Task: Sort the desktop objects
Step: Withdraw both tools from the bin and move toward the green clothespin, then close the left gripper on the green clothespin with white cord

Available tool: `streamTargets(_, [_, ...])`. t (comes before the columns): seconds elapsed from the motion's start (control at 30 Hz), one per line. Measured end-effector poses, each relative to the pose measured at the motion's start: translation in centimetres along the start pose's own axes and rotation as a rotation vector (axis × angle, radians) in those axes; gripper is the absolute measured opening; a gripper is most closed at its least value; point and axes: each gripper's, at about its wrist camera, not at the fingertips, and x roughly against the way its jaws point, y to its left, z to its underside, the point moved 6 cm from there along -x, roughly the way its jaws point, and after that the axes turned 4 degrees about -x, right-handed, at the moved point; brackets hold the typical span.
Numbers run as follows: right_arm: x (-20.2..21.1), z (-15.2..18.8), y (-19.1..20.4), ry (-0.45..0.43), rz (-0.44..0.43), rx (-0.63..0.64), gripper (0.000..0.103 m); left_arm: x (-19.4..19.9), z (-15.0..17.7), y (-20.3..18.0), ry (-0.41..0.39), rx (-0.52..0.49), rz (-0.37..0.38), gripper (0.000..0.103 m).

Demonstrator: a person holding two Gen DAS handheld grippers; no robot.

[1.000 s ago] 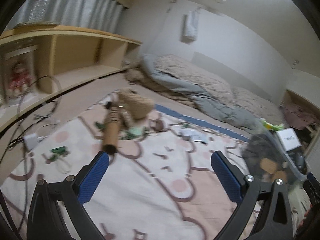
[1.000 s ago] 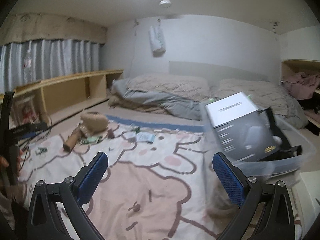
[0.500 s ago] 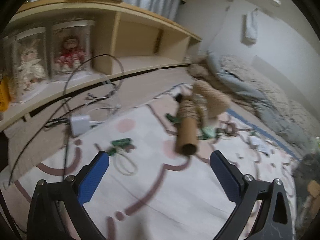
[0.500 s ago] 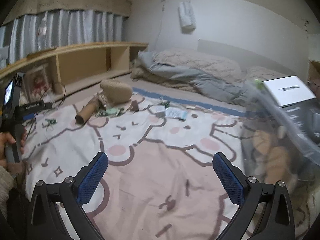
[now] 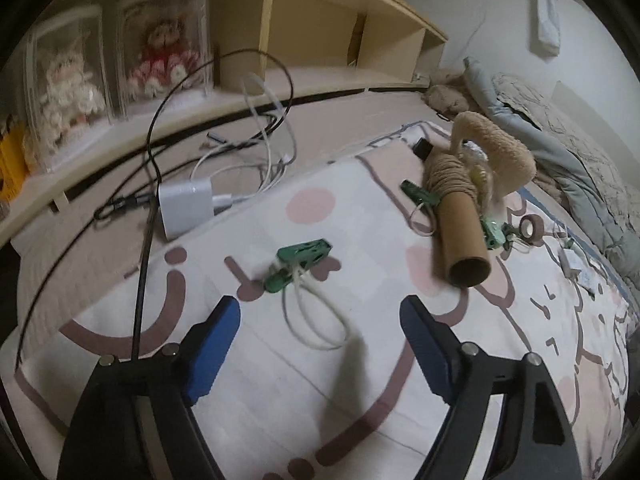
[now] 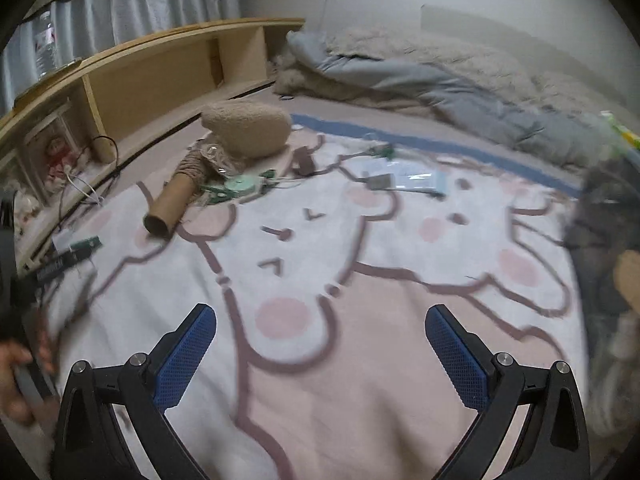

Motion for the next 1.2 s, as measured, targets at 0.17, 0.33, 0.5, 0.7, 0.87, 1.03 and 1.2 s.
streamTargets(0.17, [-3.4,-2.3,2.6,0.036,-0.067,-0.031,0.103,-0.7,0.3,0.6,0.018,0.037,0.042,0.064])
streamTargets(0.33, [-6.4,-4.3,5.3,0.065,-0.139,-0.094,0.103,-1.2,0.1,0.7,0.022,0.052,0.063,0.059])
streamTargets(0.5, [-10.0,-5.8,7.8,0.111,-0.253,-0.165,0.092,-1.5,0.2,0.6,0.024,0.046,0.078,0.035])
streamTargets(0.7, [-14.7,-6.5,10.2,0.174,-0.288,-0.219,0.073,-1.7,0.5,0.8,0.025,0.058,0.121,0.009])
streamTargets(0.87, [-18.2,-6.2,10.7,0.247,-0.304,-0.288,0.054,-1.5,0.8,0.1,0.023,0.039,0.183,0.005])
streamTargets(1.03, [-18.7,-6.6,11.7,0.239,-0.262,-0.194,0.026,-1.3,0.8,-1.0,0.015,-0.001,0.214,0.005])
streamTargets(1.2, [-17.9,-5.6,9.5,0.244,-0.251,-0.199,0.004,-0.1,0.8,-2.1,-0.014,-0.029,0.261,0.005])
